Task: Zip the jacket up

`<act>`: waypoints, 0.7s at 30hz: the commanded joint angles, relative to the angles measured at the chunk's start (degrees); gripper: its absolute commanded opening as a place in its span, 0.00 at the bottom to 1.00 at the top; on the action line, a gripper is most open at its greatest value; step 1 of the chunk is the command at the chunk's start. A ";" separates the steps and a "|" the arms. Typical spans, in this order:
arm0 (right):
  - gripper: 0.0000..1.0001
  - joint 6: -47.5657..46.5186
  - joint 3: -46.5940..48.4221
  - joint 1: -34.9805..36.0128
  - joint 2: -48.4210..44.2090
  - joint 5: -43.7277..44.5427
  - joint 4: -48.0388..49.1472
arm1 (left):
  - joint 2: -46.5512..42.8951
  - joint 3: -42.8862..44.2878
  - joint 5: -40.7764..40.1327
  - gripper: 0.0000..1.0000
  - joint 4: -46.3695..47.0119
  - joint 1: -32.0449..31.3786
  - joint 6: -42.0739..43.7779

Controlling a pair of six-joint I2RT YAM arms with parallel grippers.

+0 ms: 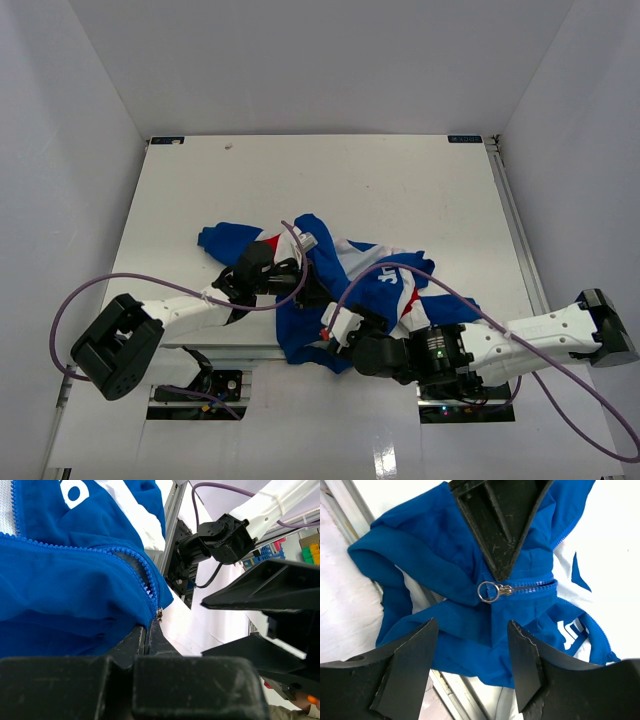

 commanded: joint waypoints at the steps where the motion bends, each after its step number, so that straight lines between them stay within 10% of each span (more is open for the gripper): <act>1: 0.63 -1.29 0.25 0.71 3.42 6.29 5.70 | 0.15 0.06 1.70 0.00 1.99 0.55 -0.86; 21: 0.54 -1.41 5.27 0.71 14.61 14.24 7.01 | 1.82 -1.40 5.31 0.00 6.87 1.51 -4.00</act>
